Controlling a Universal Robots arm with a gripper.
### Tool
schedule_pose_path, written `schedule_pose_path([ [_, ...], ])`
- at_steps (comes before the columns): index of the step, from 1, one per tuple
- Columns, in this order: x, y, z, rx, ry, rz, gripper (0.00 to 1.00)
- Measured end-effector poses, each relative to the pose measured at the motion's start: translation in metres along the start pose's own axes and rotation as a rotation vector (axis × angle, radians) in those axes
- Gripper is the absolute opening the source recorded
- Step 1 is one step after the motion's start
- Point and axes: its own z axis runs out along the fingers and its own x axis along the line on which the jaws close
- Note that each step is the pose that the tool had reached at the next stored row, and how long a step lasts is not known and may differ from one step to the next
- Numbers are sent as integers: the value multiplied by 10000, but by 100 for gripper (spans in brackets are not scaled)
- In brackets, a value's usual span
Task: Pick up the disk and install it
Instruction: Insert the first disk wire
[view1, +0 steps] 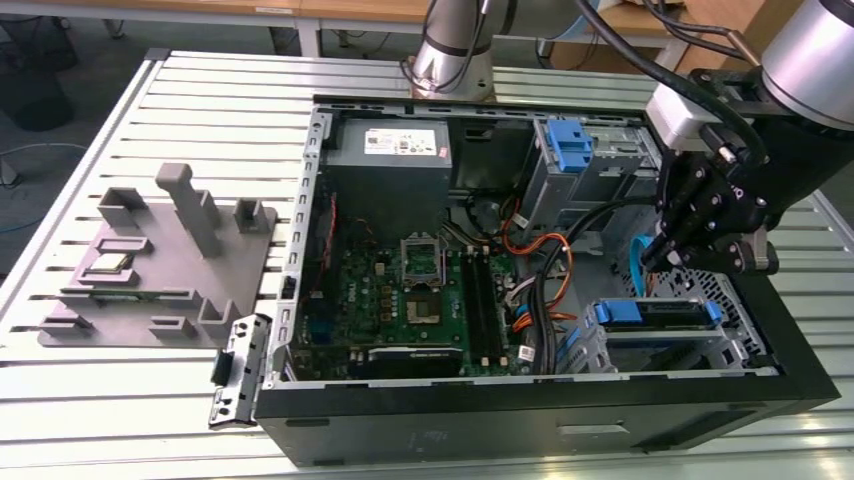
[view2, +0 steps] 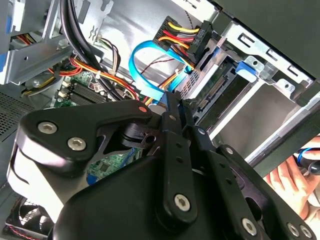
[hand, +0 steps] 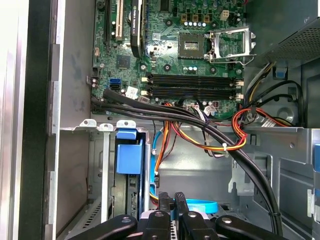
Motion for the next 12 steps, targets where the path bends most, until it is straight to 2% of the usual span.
schedule_pose_path([
  [12,14,0,0,0,-1,0,16],
])
